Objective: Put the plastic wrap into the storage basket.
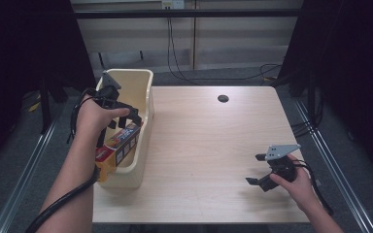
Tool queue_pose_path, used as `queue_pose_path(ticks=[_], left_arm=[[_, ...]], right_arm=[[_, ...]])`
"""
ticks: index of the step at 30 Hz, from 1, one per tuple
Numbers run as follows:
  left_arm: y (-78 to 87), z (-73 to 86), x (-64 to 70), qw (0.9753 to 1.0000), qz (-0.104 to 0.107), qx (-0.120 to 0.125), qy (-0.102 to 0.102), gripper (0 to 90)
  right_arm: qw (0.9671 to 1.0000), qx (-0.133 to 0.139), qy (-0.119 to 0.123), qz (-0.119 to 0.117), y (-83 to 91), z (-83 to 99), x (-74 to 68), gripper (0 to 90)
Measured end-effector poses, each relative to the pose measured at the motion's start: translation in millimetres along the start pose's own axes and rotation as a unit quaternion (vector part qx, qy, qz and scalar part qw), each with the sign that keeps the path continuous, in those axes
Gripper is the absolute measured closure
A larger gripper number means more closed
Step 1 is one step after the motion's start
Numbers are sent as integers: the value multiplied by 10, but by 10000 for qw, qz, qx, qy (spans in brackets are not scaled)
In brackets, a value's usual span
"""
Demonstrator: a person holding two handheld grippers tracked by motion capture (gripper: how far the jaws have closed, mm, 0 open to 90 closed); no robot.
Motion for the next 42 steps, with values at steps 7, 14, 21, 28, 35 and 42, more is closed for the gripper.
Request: queue_pose_path(ticks=[7,14,21,28,35,42], left_arm=[[-4,-30,140,9998,74,6,-171,86],[-30,-63,357,9978,194,29,-637,60],[-48,-68,534,9950,318,34,-947,60],[-135,-73,823,9885,445,43,-1442,58],[-241,-42,1024,9822,597,-10,-1779,59],[-425,35,1161,9790,661,-84,-1928,63]], right_arm=[[10000,-45,21,-39,-12,9,-11,34],[10000,-36,26,-35,-8,4,-11,34],[10000,-43,39,-5,-10,4,-8,34],[9999,-78,69,-29,-26,10,-28,34],[9999,-68,85,-8,-24,7,-22,35],[9999,-80,86,-37,-27,10,-25,35]])
Point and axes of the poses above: each handheld gripper's, and its own axes: y roughly backward along the jaws, z roughly out of its underside, x roughly to its right, the point moved 10 cm from there along -y, roughly forward along the jaws, and after that the axes turned 6 degrees about -y, right-handed, at the moved point
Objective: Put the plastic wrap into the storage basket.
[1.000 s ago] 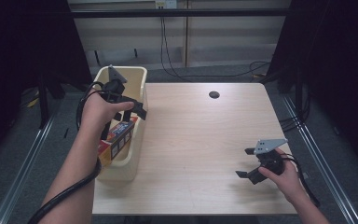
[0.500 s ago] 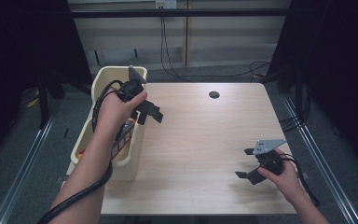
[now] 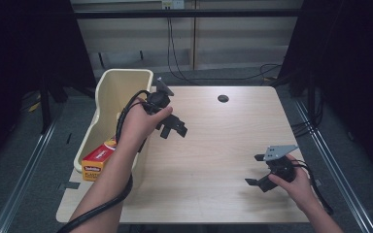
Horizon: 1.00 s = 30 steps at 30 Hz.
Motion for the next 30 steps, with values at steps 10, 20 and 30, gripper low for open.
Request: queue_pose_path(ticks=[10,20,30], left_arm=[[-223,71,87,9998,68,-65,-182,62],[-525,192,119,9993,266,-5,-267,63],[-766,308,116,9990,337,-6,-297,61]], right_arm=[[10000,8,17,18,-3,-2,6,36],[10000,-24,-3,30,-5,6,3,36],[10000,-49,23,27,-14,14,7,36]])
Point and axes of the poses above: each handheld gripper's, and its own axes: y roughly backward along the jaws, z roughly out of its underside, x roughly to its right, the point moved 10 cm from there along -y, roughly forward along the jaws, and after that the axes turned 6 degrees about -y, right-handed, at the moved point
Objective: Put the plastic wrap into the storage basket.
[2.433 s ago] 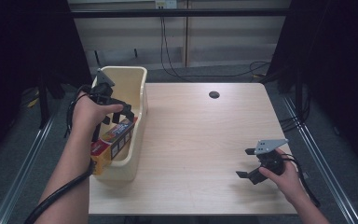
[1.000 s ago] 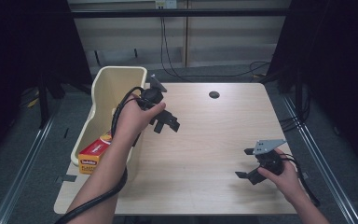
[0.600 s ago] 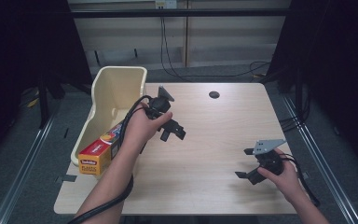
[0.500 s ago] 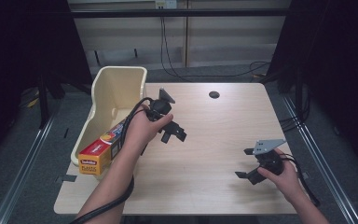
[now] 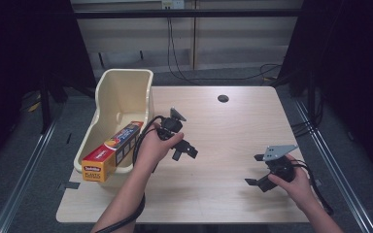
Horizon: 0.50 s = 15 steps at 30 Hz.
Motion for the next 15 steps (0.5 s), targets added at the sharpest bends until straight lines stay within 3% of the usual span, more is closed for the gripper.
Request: queue_pose_path(ticks=[4,8,15], left_arm=[[-96,52,12,10000,82,7,3,61],[-179,104,-16,10000,37,-3,-64,62],[-318,180,-12,9999,146,31,3,61]], right_arm=[[10000,-10,22,5,-5,4,2,36],[10000,-41,10,29,-9,12,3,36],[10000,-65,44,28,-17,22,9,36]])
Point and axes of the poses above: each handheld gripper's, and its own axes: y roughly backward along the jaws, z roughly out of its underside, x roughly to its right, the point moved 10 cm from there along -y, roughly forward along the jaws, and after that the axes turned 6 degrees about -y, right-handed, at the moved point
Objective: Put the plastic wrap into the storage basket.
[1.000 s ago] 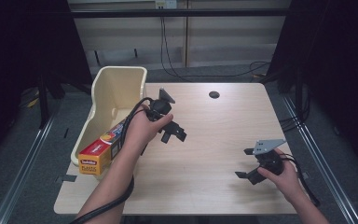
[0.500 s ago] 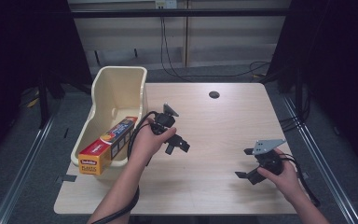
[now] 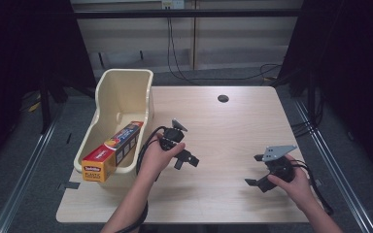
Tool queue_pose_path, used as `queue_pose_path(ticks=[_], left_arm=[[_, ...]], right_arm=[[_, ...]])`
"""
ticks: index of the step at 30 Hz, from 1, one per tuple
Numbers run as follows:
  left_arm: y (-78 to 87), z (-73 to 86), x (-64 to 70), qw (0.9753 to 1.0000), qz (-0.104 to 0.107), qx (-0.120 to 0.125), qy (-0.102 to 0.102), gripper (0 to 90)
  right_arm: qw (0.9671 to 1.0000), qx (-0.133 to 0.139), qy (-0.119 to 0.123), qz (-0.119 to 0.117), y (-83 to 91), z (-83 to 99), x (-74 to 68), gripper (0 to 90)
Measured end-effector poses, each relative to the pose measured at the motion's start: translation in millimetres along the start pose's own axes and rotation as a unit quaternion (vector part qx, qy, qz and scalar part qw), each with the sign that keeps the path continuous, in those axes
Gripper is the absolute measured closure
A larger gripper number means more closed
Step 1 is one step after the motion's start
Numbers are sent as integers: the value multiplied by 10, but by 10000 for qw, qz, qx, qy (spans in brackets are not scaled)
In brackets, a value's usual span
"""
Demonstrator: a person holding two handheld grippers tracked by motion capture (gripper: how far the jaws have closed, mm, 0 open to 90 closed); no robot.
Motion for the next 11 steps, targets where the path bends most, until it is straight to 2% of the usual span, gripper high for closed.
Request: queue_pose_path(ticks=[11], left_arm=[[-114,64,6,9999,68,100,-32,58]], right_arm=[[10000,2,-44,71,-8,19,30,31]])
Point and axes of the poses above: each handheld gripper's, and its own axes: y roughly backward along the jaws, z roughly out of its underside, x roughly to its right, the point moved 10 cm from there along -y, roughly forward along the jaws, and after that the axes turned 6 degrees about -y, right-handed, at the moved point
